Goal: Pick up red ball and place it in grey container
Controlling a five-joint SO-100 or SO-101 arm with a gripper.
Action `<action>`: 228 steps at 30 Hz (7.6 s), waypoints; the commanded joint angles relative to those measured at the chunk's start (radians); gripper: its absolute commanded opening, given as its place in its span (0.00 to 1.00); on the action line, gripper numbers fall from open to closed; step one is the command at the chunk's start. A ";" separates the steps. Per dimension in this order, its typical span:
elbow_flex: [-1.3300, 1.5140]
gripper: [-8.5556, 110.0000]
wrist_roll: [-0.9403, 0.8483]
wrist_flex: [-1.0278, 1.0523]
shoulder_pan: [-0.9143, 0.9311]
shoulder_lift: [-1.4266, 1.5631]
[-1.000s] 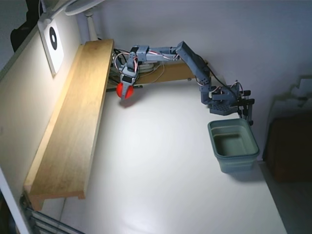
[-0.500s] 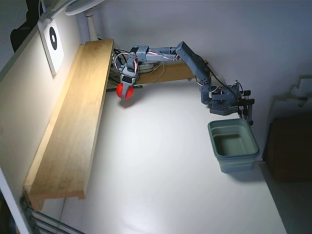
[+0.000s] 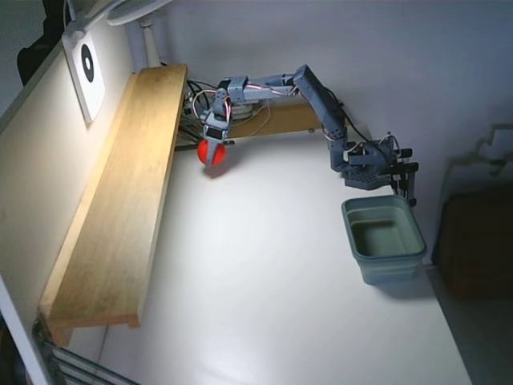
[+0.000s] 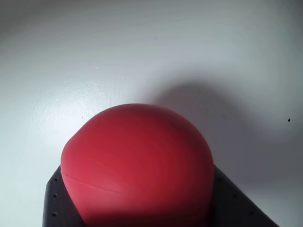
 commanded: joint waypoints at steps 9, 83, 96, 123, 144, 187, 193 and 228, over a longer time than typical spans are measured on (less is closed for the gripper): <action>0.300 0.27 0.002 -0.080 0.023 0.321; 0.592 0.27 0.002 0.325 0.023 1.017; 0.592 0.27 0.002 0.325 -0.281 1.017; 0.592 0.27 0.002 0.325 -1.084 1.017; 0.592 0.27 0.002 0.325 -1.631 1.017; 0.443 0.27 0.002 0.225 -1.730 0.767; 0.406 0.27 0.002 0.214 -1.730 0.720; 0.321 0.39 0.002 0.202 -1.717 0.623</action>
